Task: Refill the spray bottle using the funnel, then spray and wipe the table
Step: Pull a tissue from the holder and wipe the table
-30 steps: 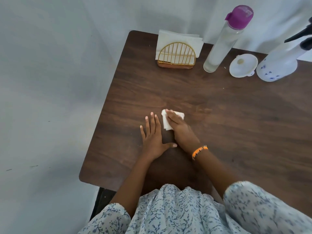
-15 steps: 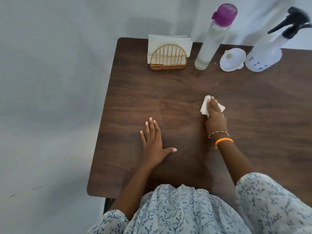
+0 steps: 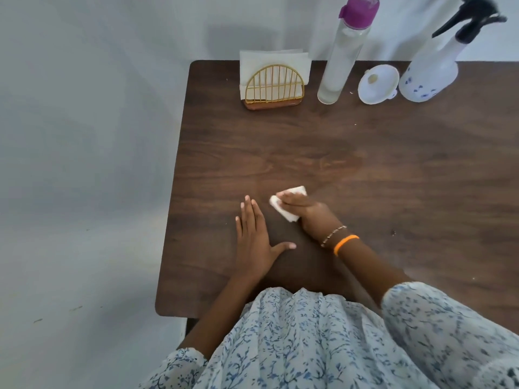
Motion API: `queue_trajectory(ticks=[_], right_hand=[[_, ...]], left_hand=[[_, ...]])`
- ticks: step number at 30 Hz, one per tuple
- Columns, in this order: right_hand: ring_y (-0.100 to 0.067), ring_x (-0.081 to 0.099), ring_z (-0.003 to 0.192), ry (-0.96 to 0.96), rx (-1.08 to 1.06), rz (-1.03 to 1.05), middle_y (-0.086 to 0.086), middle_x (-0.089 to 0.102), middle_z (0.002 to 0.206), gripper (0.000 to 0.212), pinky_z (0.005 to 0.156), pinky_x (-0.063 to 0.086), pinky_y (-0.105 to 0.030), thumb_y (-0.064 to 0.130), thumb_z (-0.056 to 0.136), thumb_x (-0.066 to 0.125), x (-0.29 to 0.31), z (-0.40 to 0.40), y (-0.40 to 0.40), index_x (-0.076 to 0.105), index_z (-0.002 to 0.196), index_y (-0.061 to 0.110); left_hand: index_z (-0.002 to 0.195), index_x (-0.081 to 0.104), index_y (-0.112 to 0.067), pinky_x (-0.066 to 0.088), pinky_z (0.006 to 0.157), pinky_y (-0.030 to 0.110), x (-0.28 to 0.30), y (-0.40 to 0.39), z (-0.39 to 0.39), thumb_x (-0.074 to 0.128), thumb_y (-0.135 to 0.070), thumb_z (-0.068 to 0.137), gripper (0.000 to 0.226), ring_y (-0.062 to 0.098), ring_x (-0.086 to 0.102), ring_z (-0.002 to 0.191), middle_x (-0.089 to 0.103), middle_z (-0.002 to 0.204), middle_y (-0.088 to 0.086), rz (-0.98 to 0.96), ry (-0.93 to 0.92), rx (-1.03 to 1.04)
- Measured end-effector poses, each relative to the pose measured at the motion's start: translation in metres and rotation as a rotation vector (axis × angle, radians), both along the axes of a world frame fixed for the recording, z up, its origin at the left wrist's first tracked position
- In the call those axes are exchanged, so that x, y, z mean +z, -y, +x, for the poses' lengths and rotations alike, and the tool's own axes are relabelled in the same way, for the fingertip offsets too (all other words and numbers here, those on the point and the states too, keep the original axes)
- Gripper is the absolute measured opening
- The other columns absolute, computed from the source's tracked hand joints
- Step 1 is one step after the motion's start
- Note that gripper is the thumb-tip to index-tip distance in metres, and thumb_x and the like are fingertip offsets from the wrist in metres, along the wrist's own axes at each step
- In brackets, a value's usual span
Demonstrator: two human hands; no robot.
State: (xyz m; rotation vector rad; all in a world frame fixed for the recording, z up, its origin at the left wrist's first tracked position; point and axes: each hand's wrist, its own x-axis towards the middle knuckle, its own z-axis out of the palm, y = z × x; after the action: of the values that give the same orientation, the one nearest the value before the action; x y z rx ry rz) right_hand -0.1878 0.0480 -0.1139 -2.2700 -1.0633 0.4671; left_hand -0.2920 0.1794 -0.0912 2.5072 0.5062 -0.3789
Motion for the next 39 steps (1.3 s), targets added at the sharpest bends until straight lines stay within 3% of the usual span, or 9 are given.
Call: queue_trajectory(ticks=[5,9,14,17,23,29,34,37,39], right_hand=[[-0.022,0.049,0.126,0.034,-0.428,-0.224,0.006,0.039,0.146,0.061,0.099,0.045,-0.037,0.002,0.079,0.043,0.009,0.049,0.059,0.046,0.135,0.026],[-0.030,0.041,0.130,-0.005,-0.816,-0.341,0.007,0.021,0.155,0.074,0.088,0.045,-0.045,-0.008,0.077,0.044,0.021,0.022,0.080,0.029,0.145,0.019],[-0.037,0.030,0.137,0.036,-0.610,-0.321,-0.020,0.025,0.151,0.064,0.097,0.046,-0.048,0.003,0.078,0.022,0.007,-0.024,0.033,0.026,0.142,-0.001],[-0.032,0.028,0.139,0.089,-0.392,-0.287,-0.015,0.026,0.151,0.069,0.104,0.038,-0.040,0.015,0.077,0.010,0.005,-0.029,0.007,0.028,0.143,0.008],[-0.030,0.051,0.123,0.168,0.016,-0.271,-0.010,0.050,0.138,0.049,0.092,0.050,-0.041,0.013,0.083,0.041,-0.002,-0.037,0.039,0.051,0.130,0.011],[-0.030,0.035,0.136,0.159,-0.332,-0.306,-0.011,0.032,0.150,0.070,0.098,0.044,-0.041,-0.017,0.074,0.039,0.010,0.002,0.107,0.039,0.139,0.012],[-0.029,0.022,0.141,-0.046,-0.834,-0.556,-0.011,0.011,0.157,0.065,0.091,0.044,-0.046,-0.007,0.087,0.037,0.021,0.011,0.123,0.019,0.147,0.011],[-0.039,0.062,0.104,0.088,-0.877,-0.701,-0.040,0.054,0.116,0.048,0.065,0.057,-0.038,0.008,0.076,0.058,0.024,-0.011,0.098,0.049,0.115,-0.018],[-0.030,0.071,0.075,0.082,-0.814,-0.810,-0.028,0.069,0.083,0.056,0.053,0.056,-0.027,0.020,0.057,0.072,0.021,-0.028,0.078,0.051,0.094,-0.017]], left_hand=[[0.143,-0.019,-0.004,-0.018,0.110,0.036,-0.004,0.004,0.003,0.053,-0.072,0.066,0.125,0.018,-0.031,0.136,-0.030,0.149,0.007,0.073,-0.008,-0.218],[0.143,-0.017,-0.004,-0.021,0.109,0.037,-0.009,0.003,0.007,0.039,-0.077,0.063,0.122,0.017,-0.032,0.135,-0.031,0.148,0.006,0.096,-0.018,-0.267],[0.145,-0.012,-0.004,-0.019,0.109,0.039,-0.012,0.005,0.007,0.040,-0.076,0.062,0.121,0.018,-0.029,0.136,-0.026,0.151,0.008,0.092,-0.006,-0.259],[0.145,-0.011,-0.004,-0.018,0.110,0.038,-0.011,0.005,0.007,0.047,-0.074,0.065,0.121,0.016,-0.029,0.136,-0.022,0.154,0.009,0.077,0.003,-0.251],[0.145,-0.013,-0.003,-0.015,0.112,0.040,-0.012,0.009,0.007,0.056,-0.069,0.071,0.120,0.016,-0.027,0.138,-0.023,0.154,0.009,0.060,-0.017,-0.208],[0.144,-0.013,0.000,-0.013,0.113,0.043,-0.002,0.034,0.016,0.058,-0.060,0.077,0.115,0.026,-0.023,0.141,-0.023,0.154,0.013,0.012,-0.017,-0.145],[0.144,-0.013,-0.001,-0.014,0.113,0.040,0.003,0.062,0.008,0.059,-0.053,0.081,0.108,0.025,-0.024,0.141,-0.023,0.154,0.012,-0.043,-0.011,-0.198],[0.145,-0.012,-0.003,-0.014,0.112,0.037,0.000,0.074,0.003,0.060,-0.046,0.083,0.104,0.023,-0.023,0.141,-0.021,0.154,0.010,-0.075,-0.014,-0.221],[0.145,-0.010,-0.003,-0.012,0.114,0.038,0.000,0.078,0.004,0.057,-0.032,0.087,0.093,0.023,-0.021,0.142,-0.019,0.155,0.008,-0.102,0.005,-0.211]])
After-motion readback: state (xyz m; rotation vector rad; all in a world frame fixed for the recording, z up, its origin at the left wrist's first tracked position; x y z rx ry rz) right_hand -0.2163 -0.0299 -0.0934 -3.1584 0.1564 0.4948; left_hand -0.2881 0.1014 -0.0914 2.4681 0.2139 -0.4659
